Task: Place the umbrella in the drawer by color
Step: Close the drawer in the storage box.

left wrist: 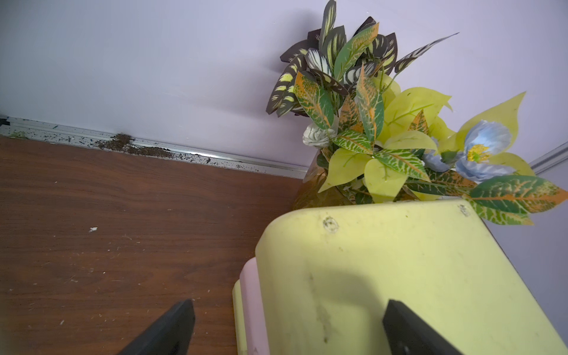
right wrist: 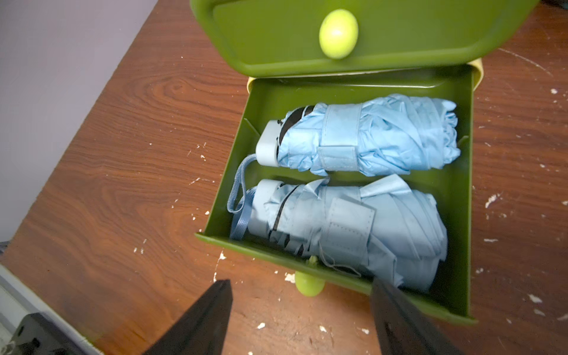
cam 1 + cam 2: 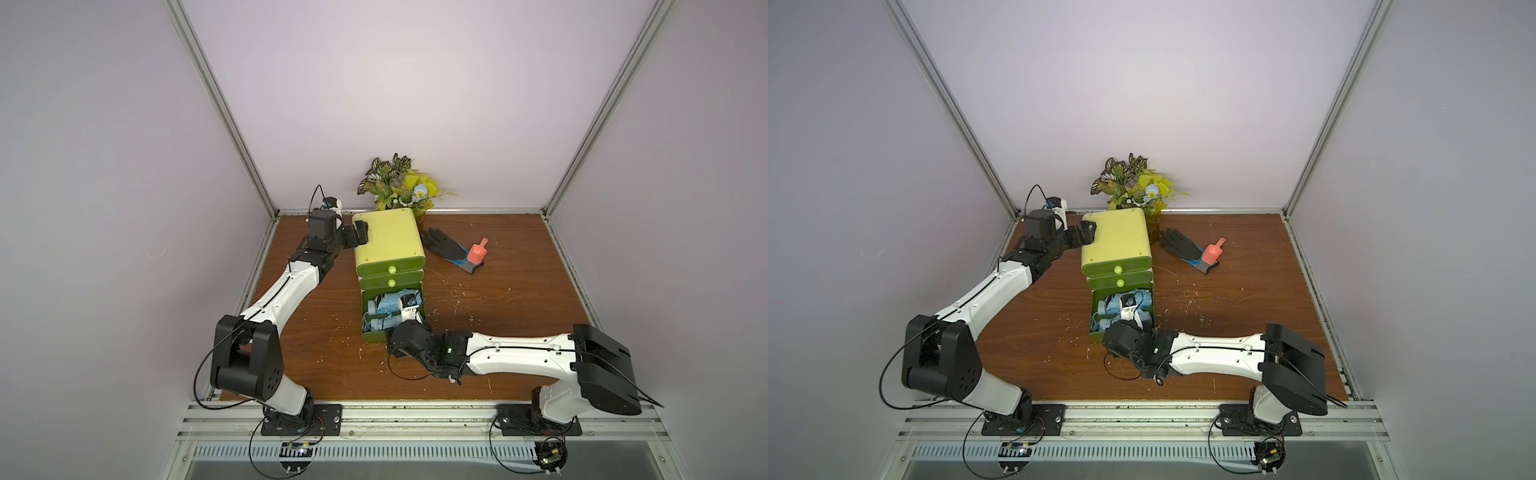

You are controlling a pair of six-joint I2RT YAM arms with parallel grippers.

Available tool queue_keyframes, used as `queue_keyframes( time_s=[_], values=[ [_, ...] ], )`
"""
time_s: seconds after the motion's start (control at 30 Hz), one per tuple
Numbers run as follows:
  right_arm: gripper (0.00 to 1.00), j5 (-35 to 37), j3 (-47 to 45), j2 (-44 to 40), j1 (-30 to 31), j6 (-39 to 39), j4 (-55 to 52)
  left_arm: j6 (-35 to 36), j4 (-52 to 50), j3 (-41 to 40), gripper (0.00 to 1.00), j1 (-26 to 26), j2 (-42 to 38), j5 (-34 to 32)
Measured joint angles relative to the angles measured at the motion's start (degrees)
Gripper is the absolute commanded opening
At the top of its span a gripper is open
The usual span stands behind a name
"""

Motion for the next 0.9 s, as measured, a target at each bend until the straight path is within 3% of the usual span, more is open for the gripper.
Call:
queue_keyframes(
  time_s=[0.4, 0.63, 0.9],
  values=[
    [0.58, 0.3, -11.3, 4.7, 3.0, 6.5, 11.5, -0.2, 1.4, -0.8, 0.99, 0.0, 0.0, 0.8],
    [0.53, 8.7, -12.1, 9.0, 2.2, 4.2, 23.4, -0.4, 2.2, -1.3, 0.99, 0.0, -0.1, 1.0],
    [0.5, 9.4, -12.7, 11.6, -3.5, -2.0, 33.5, -1.2, 2.7, -1.7, 0.99, 0.1, -0.1, 1.7]
  ],
)
